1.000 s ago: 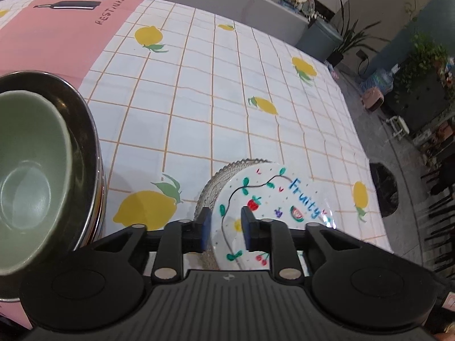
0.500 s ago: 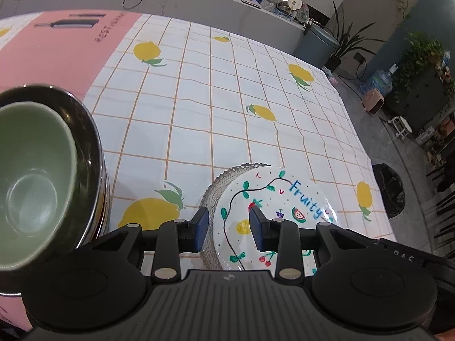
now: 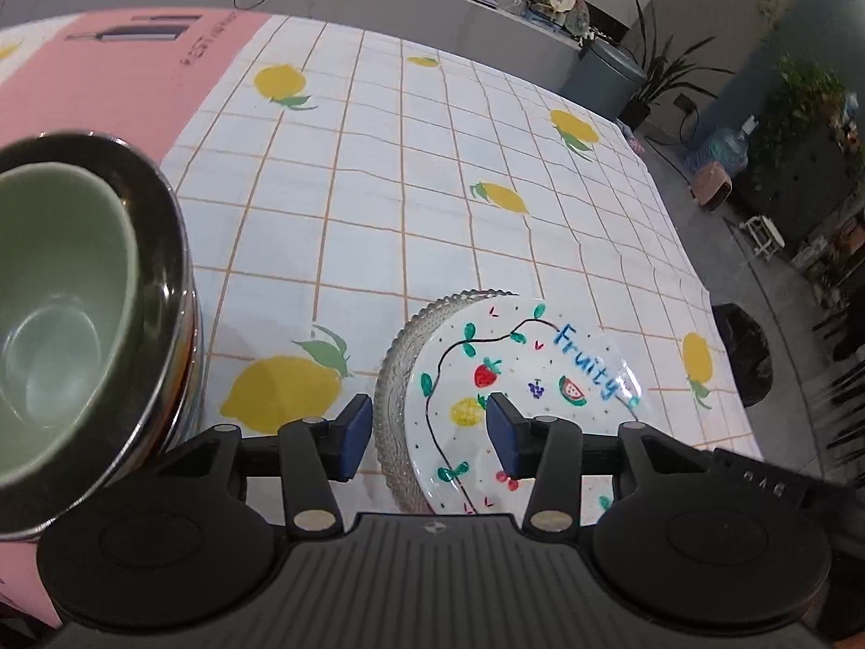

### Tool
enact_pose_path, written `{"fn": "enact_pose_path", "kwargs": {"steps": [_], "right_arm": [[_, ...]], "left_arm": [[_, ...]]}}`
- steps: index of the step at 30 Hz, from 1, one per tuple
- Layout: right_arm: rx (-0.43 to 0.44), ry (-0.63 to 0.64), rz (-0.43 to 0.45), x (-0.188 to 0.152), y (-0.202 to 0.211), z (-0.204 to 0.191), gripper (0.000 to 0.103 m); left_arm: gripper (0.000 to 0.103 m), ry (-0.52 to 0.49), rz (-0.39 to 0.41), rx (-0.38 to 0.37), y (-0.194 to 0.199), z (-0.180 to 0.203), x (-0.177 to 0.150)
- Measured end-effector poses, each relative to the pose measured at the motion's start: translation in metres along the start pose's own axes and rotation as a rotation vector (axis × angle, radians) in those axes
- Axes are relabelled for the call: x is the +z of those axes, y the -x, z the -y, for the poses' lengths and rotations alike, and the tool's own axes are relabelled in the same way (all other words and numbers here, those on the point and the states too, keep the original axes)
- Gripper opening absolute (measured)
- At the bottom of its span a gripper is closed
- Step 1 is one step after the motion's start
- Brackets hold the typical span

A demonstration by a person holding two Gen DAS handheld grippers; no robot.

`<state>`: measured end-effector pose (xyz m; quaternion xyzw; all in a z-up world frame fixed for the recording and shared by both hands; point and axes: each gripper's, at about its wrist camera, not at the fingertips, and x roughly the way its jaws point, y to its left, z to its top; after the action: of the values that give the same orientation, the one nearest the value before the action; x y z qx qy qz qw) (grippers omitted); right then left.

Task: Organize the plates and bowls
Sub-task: 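Lower the 'Fruity' plate onto the glass plates and open both grippers, then move both grippers to the rim of the nested bowl stack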

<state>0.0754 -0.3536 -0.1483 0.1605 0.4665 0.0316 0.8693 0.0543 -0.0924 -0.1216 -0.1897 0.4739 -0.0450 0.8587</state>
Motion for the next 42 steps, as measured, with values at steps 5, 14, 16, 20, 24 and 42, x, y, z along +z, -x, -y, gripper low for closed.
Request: {"fn": "enact_pose_path", "kwargs": {"steps": [5,14,16,20,24,42], "right_arm": [[0.024,0.003,-0.028,-0.005,-0.006,-0.005,0.011],[0.004,0.025,0.009,-0.004,0.005,-0.007,0.018],[-0.011,0.03,0.025,-0.003,0.011,-0.008,0.031],[-0.056,0.049,0.039,-0.002,0.02,-0.014,0.033],[-0.048,0.059,0.066,-0.001,0.034,-0.021,0.042],[0.173,0.119,0.065,-0.002,0.047,-0.113,0.077]], "left_arm": [[0.046,-0.002,-0.005,0.007,0.0,0.001,0.0],[0.04,-0.085,0.008,0.065,0.006,0.012,-0.002],[0.04,-0.132,0.024,0.083,0.012,0.02,-0.002],[0.048,-0.214,0.071,0.07,0.032,0.034,-0.001],[0.05,-0.273,0.111,0.055,0.055,0.04,0.006],[0.068,-0.308,0.176,0.101,0.139,-0.037,0.067]]}}
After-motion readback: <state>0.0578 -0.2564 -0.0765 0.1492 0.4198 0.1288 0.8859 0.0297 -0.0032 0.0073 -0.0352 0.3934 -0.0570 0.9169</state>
